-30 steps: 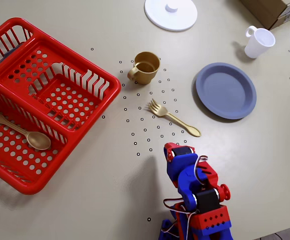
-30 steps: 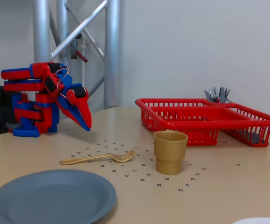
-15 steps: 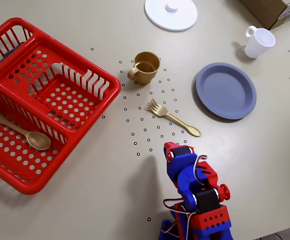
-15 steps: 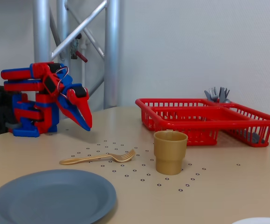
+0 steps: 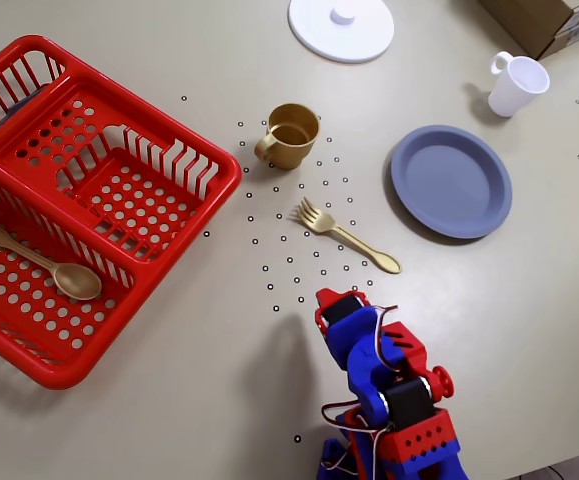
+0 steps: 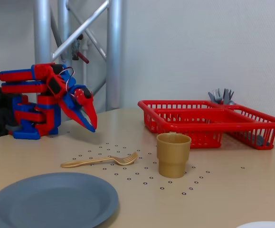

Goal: Push the fork on the left side of the plate

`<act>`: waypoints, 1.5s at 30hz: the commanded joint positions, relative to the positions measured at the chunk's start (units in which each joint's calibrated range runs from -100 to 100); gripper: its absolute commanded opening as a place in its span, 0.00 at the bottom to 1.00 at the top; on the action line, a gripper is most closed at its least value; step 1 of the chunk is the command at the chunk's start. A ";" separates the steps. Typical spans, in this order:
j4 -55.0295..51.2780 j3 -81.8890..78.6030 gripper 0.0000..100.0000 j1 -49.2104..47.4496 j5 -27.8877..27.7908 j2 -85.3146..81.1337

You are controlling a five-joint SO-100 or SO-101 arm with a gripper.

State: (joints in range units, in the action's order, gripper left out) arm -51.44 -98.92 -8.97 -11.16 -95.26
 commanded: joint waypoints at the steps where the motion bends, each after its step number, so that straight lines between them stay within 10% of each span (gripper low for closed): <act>1: -0.11 1.82 0.00 1.21 -6.45 2.78; 11: 0.05 26.48 0.00 3.22 -28.67 26.12; 45: 11.48 43.34 0.00 5.09 -34.97 65.84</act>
State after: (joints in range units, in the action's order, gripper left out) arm -41.11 -60.76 -4.05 -46.72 -29.98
